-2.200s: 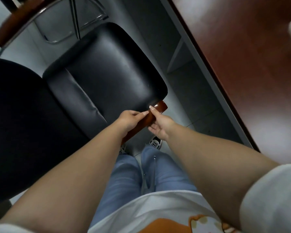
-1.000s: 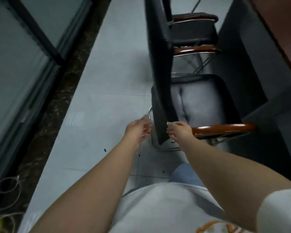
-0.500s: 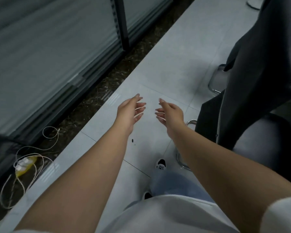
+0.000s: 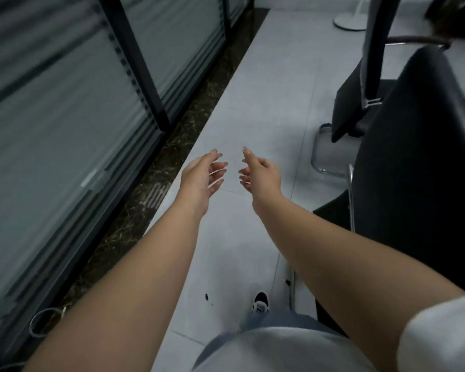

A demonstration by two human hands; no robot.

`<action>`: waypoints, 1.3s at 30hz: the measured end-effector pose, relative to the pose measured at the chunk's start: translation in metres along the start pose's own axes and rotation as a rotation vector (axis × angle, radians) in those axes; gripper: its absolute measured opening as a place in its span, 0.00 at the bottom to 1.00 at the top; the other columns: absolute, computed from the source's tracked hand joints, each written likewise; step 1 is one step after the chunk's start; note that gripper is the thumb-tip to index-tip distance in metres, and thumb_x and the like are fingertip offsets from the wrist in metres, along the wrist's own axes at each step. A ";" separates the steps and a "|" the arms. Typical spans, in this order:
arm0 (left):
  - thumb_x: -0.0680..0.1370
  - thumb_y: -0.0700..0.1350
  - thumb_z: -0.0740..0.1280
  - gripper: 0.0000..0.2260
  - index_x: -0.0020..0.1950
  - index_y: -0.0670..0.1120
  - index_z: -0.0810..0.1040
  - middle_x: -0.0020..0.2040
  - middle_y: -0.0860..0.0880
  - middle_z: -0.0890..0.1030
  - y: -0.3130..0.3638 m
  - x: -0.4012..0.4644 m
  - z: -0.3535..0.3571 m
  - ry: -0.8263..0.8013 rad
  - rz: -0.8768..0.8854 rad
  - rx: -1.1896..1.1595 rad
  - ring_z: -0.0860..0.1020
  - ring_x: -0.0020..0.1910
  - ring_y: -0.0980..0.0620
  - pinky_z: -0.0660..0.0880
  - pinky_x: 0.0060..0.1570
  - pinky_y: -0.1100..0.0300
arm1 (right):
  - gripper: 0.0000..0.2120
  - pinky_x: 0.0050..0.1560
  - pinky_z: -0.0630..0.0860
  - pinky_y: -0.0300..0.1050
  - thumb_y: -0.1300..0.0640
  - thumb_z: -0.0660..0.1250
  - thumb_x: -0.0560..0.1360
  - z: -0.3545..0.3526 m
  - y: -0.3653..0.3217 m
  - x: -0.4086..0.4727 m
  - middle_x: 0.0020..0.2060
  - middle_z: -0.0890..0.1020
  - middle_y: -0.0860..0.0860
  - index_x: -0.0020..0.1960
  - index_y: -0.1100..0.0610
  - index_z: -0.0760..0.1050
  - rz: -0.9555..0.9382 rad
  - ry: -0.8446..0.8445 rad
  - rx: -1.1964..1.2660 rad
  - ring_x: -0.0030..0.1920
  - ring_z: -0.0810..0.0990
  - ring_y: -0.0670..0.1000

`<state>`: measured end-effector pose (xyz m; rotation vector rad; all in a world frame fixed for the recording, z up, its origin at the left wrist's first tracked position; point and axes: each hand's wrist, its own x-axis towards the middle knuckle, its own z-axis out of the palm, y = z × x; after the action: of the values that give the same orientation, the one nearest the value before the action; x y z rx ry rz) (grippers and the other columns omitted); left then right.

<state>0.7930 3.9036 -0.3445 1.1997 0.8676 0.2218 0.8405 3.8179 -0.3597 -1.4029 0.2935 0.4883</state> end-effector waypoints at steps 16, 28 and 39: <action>0.78 0.50 0.63 0.07 0.45 0.50 0.79 0.44 0.50 0.81 0.110 0.244 0.113 -0.339 -0.062 0.126 0.80 0.46 0.54 0.76 0.48 0.60 | 0.12 0.37 0.74 0.38 0.49 0.67 0.75 0.067 -0.110 0.212 0.30 0.75 0.51 0.40 0.57 0.73 -0.046 0.333 0.192 0.31 0.74 0.47; 0.77 0.50 0.64 0.07 0.43 0.50 0.79 0.41 0.51 0.80 0.151 0.317 0.239 -0.770 -0.129 0.337 0.78 0.43 0.53 0.74 0.52 0.58 | 0.12 0.32 0.71 0.36 0.48 0.67 0.75 0.037 -0.183 0.286 0.28 0.74 0.49 0.40 0.57 0.74 -0.183 0.677 0.319 0.29 0.73 0.46; 0.77 0.51 0.65 0.08 0.48 0.48 0.79 0.40 0.51 0.81 0.141 0.338 0.385 -0.975 -0.116 0.584 0.78 0.42 0.55 0.75 0.48 0.60 | 0.12 0.35 0.73 0.38 0.49 0.67 0.75 -0.070 -0.213 0.377 0.27 0.74 0.50 0.41 0.58 0.75 -0.185 0.893 0.531 0.29 0.73 0.47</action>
<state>1.3241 3.8759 -0.3429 1.5567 0.1164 -0.7168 1.2778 3.7867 -0.3648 -1.0303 0.9278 -0.3881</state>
